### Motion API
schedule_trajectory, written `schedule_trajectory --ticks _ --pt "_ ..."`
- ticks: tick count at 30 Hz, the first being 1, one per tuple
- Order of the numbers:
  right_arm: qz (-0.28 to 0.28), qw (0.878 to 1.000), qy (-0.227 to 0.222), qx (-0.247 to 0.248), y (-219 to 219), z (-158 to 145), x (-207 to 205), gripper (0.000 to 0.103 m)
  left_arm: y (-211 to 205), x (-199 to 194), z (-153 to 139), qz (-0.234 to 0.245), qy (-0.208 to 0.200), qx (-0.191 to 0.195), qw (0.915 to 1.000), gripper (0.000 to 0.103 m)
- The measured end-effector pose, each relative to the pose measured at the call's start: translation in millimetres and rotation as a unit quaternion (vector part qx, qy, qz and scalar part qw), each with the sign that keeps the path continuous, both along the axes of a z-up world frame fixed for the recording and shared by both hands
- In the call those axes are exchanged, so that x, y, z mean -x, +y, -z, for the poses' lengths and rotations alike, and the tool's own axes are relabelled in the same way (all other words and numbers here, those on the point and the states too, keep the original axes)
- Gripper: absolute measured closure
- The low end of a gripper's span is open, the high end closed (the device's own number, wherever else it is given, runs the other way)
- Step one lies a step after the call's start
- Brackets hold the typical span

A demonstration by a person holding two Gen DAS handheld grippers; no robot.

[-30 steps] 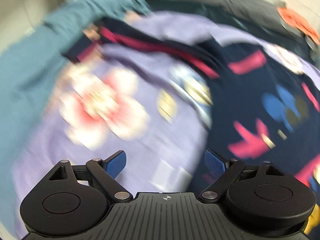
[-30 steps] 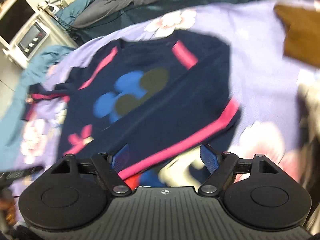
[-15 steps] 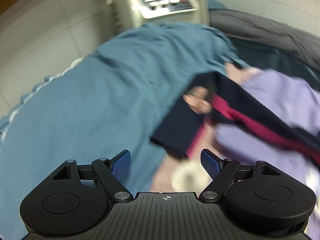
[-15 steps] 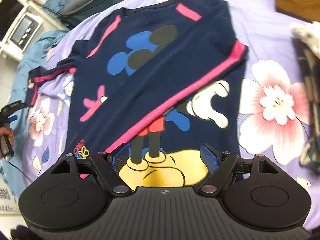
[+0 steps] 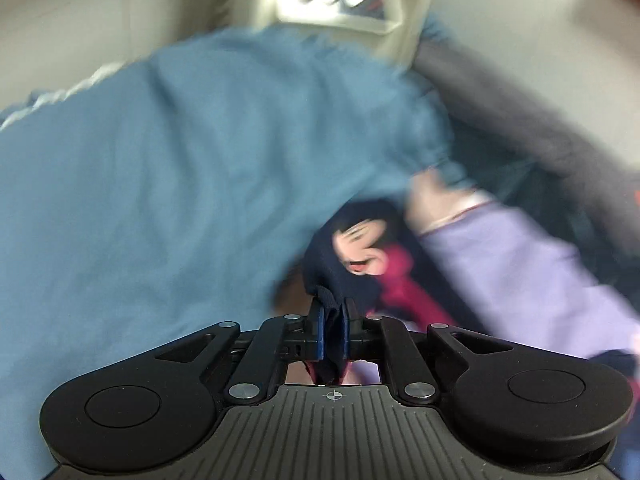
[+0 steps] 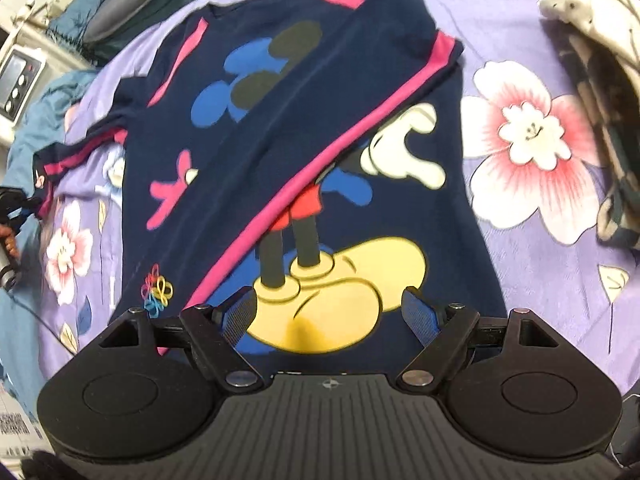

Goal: Fold small clothes

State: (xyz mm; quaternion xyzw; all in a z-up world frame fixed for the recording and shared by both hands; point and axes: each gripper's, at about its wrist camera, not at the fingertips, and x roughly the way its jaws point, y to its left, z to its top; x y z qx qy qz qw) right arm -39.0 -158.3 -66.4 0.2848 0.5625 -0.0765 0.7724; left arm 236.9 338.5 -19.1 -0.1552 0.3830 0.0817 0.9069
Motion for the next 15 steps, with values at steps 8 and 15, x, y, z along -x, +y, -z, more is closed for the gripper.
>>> schedule_trajectory --ticks 8,15 --pt "0.004 1.000 -0.015 -0.013 -16 5 -8 0.021 -187 116 -111 0.393 -0.039 0.083 0.9148 0.055" --pt "0.026 0.999 -0.015 -0.015 -39 5 3 0.021 -360 215 -24 0.593 0.111 0.088 0.7926 0.054"
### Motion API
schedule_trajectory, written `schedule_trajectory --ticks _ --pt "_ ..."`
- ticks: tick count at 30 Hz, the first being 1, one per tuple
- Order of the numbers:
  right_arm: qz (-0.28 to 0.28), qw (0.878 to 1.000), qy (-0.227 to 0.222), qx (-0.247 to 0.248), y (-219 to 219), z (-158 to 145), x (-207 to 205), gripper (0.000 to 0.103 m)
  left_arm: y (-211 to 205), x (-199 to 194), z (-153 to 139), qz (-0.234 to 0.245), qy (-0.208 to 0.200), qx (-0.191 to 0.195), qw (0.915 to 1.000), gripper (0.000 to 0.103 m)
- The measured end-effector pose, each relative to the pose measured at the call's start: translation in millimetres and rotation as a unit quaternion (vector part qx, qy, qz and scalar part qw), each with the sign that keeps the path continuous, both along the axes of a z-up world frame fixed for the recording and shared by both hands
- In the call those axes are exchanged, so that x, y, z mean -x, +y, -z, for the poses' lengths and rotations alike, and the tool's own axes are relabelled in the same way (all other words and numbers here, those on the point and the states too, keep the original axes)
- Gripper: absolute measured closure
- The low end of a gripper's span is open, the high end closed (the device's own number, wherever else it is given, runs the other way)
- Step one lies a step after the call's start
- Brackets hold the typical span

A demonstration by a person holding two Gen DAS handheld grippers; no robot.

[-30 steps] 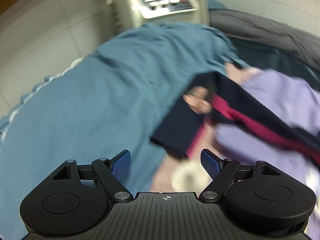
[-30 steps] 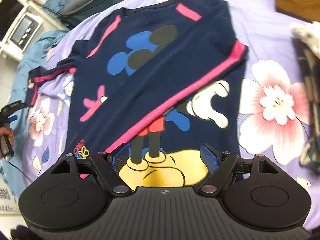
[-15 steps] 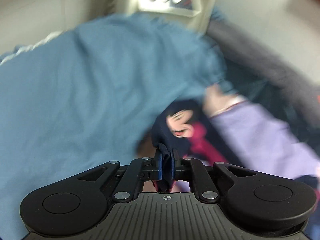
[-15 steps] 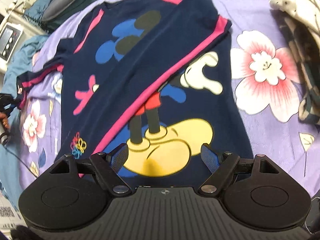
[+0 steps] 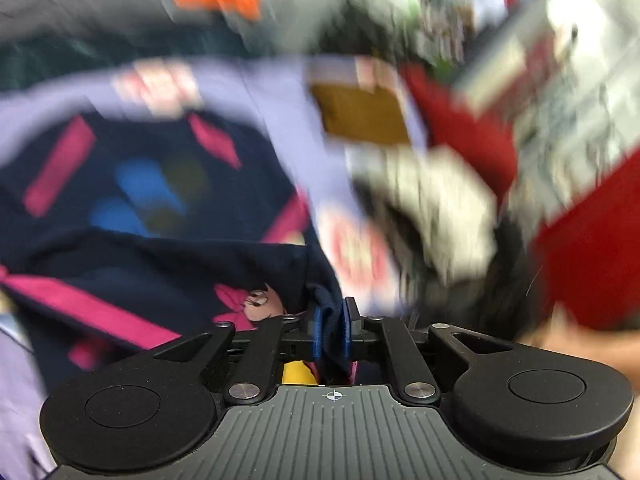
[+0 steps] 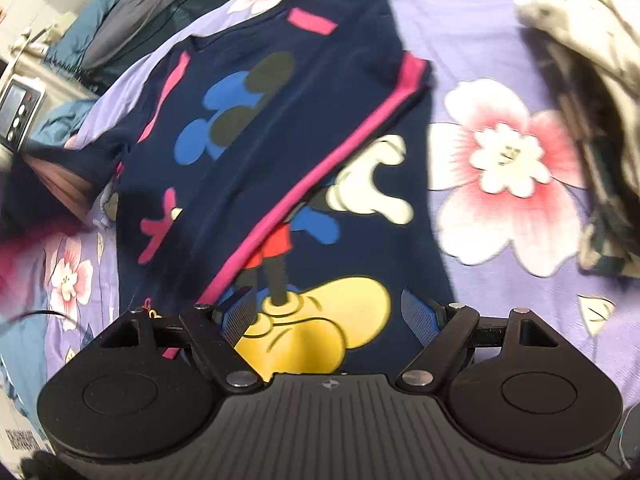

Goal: Fold small clothes

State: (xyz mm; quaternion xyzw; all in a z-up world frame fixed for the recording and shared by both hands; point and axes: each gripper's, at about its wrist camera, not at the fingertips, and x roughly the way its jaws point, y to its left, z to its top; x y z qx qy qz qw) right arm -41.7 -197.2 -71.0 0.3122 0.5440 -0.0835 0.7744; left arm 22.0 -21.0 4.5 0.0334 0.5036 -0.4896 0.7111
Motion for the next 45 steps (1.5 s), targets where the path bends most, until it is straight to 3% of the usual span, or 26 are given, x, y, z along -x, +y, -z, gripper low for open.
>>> schedule_trajectory --ticks 2,3,4,5,6,8,12,15,18,21,24,26,28,32,35,37,40,43,45 --pt "0.010 1.000 0.002 0.004 -8 1 7 0.020 -19 12 38 0.001 0.017 -0.059 0.9981 0.049" --pt "0.014 1.000 0.005 0.007 -11 1 11 0.020 -25 15 54 0.001 0.029 -0.091 0.9955 0.038" --pt "0.017 1.000 0.008 0.010 -14 2 15 0.020 -26 15 66 -0.004 0.042 -0.117 0.9922 0.034" --pt "0.021 1.000 0.011 0.012 -17 3 19 0.020 -19 13 74 -0.013 0.047 -0.128 0.9905 0.028" --pt "0.026 1.000 0.010 0.011 -20 4 24 0.021 -11 16 79 -0.022 0.047 -0.131 0.9900 0.008" --pt "0.032 0.999 0.005 0.005 -24 5 31 0.021 6 12 85 -0.050 0.039 -0.144 0.9876 0.000" --pt "0.022 1.000 -0.013 -0.013 -23 5 37 0.021 50 -3 77 -0.113 0.020 -0.147 0.9826 0.000" --pt "-0.008 0.999 -0.029 -0.022 -15 2 32 0.021 81 -20 75 -0.182 0.026 -0.165 0.9690 0.000" --pt "-0.083 0.995 -0.046 0.001 10 -5 21 0.021 108 -35 72 -0.255 0.043 -0.163 0.9520 0.000" --pt "-0.188 0.979 -0.071 0.045 46 -15 9 0.023 129 -43 72 -0.303 0.053 -0.157 0.9384 0.000" --pt "-0.242 0.962 -0.055 0.113 80 -8 -5 0.023 133 -45 71 -0.317 0.057 -0.157 0.9336 0.000" --pt "-0.247 0.959 -0.030 0.139 87 5 -10 0.038 130 -43 70 -0.313 0.057 -0.158 0.9347 0.000" --pt "-0.230 0.964 0.003 0.137 74 16 -9 0.046 128 -41 71 -0.309 0.056 -0.157 0.9364 0.000" --pt "-0.053 0.992 0.044 0.102 5 20 12 0.041 127 -35 77 -0.309 0.067 -0.158 0.9354 0.000" --pt "0.054 0.995 0.071 0.055 -44 24 34 0.038 129 -31 82 -0.312 0.077 -0.159 0.9334 0.000" --pt "0.081 0.993 0.066 0.045 -59 23 48 0.038 131 -29 83 -0.314 0.080 -0.161 0.9322 0.000" --pt "0.046 0.998 0.015 0.029 -57 12 52 0.038 131 -30 84 -0.315 0.082 -0.162 0.9317 0.000" --pt "-0.053 0.997 -0.035 0.041 -35 3 42 0.039 128 -32 84 -0.311 0.081 -0.162 0.9330 0.000" --pt "-0.111 0.991 -0.040 0.064 -16 5 31 0.043 126 -33 83 -0.307 0.077 -0.164 0.9344 0.000"
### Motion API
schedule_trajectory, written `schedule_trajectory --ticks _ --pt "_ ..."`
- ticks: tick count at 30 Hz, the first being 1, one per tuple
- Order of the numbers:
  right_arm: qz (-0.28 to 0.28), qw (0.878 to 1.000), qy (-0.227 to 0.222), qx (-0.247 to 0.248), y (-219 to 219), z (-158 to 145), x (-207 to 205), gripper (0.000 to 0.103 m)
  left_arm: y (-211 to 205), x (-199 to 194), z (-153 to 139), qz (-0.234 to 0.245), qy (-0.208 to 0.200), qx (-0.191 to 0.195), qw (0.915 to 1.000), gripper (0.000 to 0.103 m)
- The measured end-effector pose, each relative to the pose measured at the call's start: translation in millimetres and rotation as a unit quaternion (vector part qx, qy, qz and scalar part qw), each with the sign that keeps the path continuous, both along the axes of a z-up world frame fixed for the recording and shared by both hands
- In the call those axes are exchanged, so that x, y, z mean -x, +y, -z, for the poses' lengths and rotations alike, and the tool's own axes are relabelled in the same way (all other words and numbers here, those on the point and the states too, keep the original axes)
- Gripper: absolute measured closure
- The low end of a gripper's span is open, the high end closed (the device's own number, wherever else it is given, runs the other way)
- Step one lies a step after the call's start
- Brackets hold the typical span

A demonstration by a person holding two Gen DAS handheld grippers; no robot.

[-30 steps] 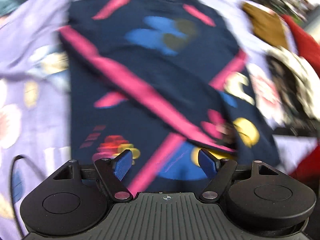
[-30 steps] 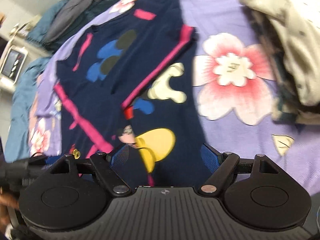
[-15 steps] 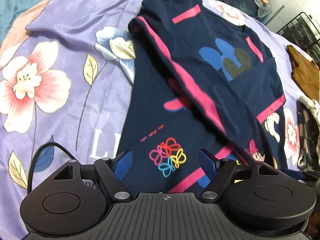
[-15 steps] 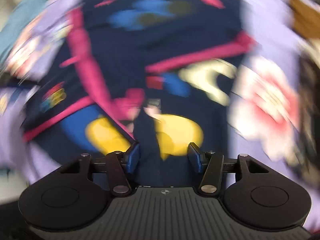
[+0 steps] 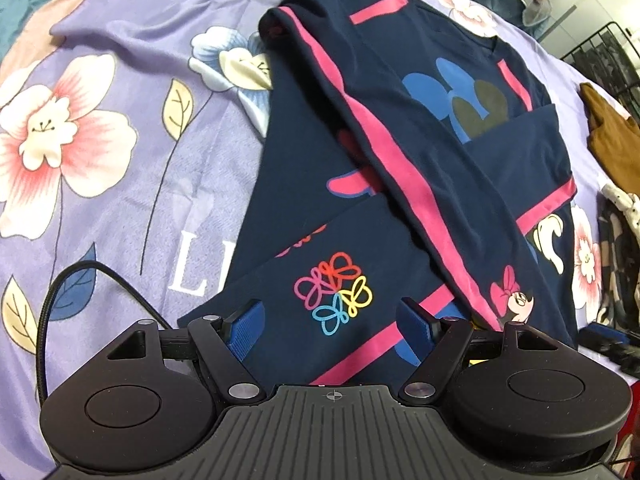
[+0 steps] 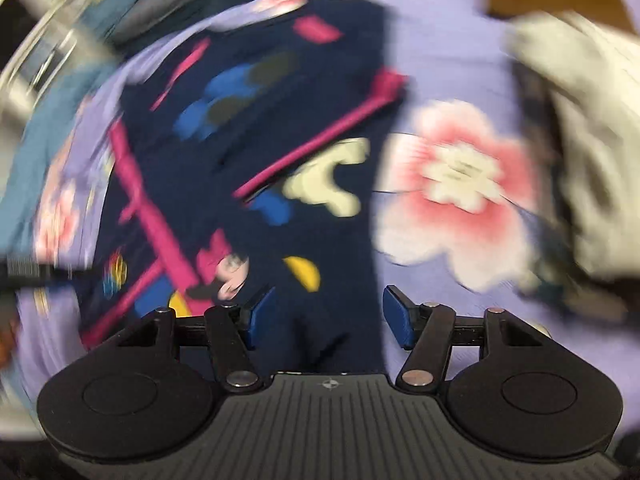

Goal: Fold small clothes

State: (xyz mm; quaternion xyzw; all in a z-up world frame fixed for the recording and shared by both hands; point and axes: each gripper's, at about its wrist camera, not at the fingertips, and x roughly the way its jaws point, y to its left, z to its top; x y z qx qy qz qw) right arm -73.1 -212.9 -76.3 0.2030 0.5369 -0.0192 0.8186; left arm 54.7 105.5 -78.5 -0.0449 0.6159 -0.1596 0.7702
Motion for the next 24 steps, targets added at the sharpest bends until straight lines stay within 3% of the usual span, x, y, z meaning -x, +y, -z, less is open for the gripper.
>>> schedule_trajectory --ticks 3,5,7,11,13,20,24 --pt "-0.033 0.999 0.030 0.003 13 20 -10 0.051 0 0 -2 0.005 -0.005 -0.005 1.0000 0.000" --pt "-0.032 0.998 0.047 -0.001 14 30 -10 0.075 2 0 -2 0.005 -0.006 -0.009 0.9999 0.000" --pt "-0.020 0.999 0.038 -0.006 9 26 -4 0.093 5 -1 -3 0.000 -0.008 -0.012 0.9999 0.000" --pt "0.028 0.995 0.018 -0.090 -14 11 14 0.095 14 -9 -1 -0.014 -0.008 -0.016 0.9997 0.000" --pt "0.045 0.993 0.018 -0.108 -29 3 22 0.095 17 -18 -3 -0.020 -0.016 -0.020 0.9995 0.000" --pt "0.073 0.989 0.069 -0.111 -48 17 40 0.095 19 -62 -16 -0.043 -0.059 -0.030 0.9969 0.000" --pt "0.071 0.992 0.081 -0.066 -36 29 28 0.095 15 -90 -23 -0.049 -0.098 -0.053 0.9926 0.000"
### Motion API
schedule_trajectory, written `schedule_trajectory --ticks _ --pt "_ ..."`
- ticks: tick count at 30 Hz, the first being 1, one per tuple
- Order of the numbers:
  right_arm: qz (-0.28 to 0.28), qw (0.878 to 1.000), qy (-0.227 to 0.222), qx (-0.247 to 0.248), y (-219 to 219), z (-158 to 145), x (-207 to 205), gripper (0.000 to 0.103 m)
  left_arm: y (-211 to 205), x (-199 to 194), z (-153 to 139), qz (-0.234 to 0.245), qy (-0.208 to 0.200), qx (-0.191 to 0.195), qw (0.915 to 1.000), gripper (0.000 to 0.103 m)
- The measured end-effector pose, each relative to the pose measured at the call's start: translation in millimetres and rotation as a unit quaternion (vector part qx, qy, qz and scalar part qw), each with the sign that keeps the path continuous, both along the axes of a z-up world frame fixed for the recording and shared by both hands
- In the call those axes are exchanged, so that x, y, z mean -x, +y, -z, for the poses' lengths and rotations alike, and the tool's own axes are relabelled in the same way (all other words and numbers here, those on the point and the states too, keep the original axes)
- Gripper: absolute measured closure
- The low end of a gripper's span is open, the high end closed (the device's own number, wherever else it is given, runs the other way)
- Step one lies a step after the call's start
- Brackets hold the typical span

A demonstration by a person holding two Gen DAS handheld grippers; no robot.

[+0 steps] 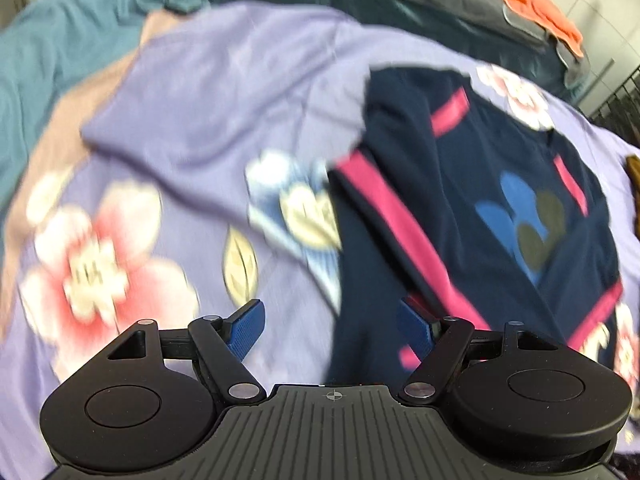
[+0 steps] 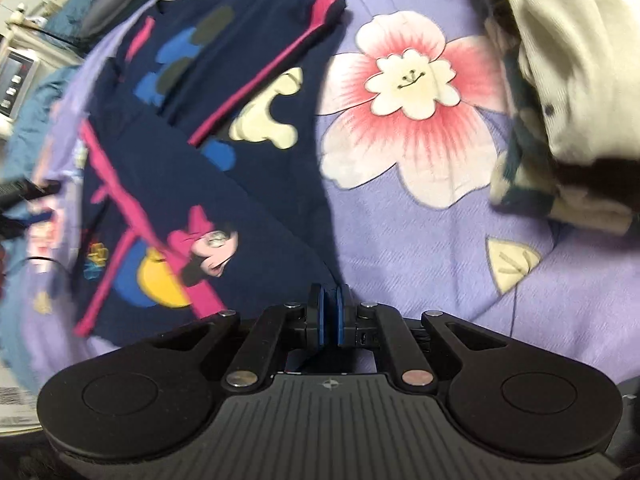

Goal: Fold small clothes

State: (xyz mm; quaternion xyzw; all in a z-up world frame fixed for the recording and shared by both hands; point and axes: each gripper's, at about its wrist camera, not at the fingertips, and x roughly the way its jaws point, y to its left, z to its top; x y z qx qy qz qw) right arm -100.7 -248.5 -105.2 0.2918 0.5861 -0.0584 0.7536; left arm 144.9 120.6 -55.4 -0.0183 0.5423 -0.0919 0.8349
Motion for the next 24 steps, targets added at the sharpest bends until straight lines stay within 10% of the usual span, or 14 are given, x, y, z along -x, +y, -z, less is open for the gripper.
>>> schedule_trajectory --ticks 16,21,24 --pt "-0.015 0.998 -0.017 0.067 9 -31 -2 0.069 -37 -78 30 0.163 -0.108 -0.060 0.9788 0.000" --pt "-0.020 0.997 -0.005 0.069 14 -28 -4 0.066 -44 -82 37 0.188 -0.102 -0.036 0.9762 0.049" --pt "-0.015 0.998 0.004 0.064 15 -24 -4 0.066 -27 -78 28 0.131 -0.104 -0.014 0.9858 0.056"
